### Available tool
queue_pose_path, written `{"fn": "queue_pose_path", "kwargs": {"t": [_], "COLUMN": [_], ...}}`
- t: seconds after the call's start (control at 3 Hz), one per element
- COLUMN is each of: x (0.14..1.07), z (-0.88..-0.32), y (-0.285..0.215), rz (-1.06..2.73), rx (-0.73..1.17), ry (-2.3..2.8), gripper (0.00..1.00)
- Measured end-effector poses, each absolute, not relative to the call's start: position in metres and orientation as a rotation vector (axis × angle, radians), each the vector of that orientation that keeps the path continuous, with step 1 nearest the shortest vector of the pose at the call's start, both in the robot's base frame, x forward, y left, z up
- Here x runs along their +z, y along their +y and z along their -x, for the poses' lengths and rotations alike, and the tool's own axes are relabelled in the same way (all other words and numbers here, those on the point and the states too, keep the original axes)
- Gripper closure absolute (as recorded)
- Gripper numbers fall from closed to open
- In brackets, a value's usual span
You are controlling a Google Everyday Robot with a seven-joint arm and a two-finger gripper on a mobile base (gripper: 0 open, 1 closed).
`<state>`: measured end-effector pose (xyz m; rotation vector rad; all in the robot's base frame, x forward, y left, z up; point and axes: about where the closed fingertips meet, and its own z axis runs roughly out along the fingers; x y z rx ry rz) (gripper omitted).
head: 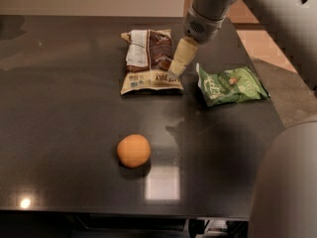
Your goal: Pick brown chip bag
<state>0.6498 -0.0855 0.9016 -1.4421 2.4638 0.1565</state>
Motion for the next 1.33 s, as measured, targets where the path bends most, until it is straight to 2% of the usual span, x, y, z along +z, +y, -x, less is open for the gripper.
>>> {"fn": "queue_pose_path", "kwargs": {"t": [1.33], "x": [0.853], "z": [-0.694], "y": [-0.024], "rz": [1.314], "rx": [0.279], "ry": [2.524], "gripper": [0.00]}}
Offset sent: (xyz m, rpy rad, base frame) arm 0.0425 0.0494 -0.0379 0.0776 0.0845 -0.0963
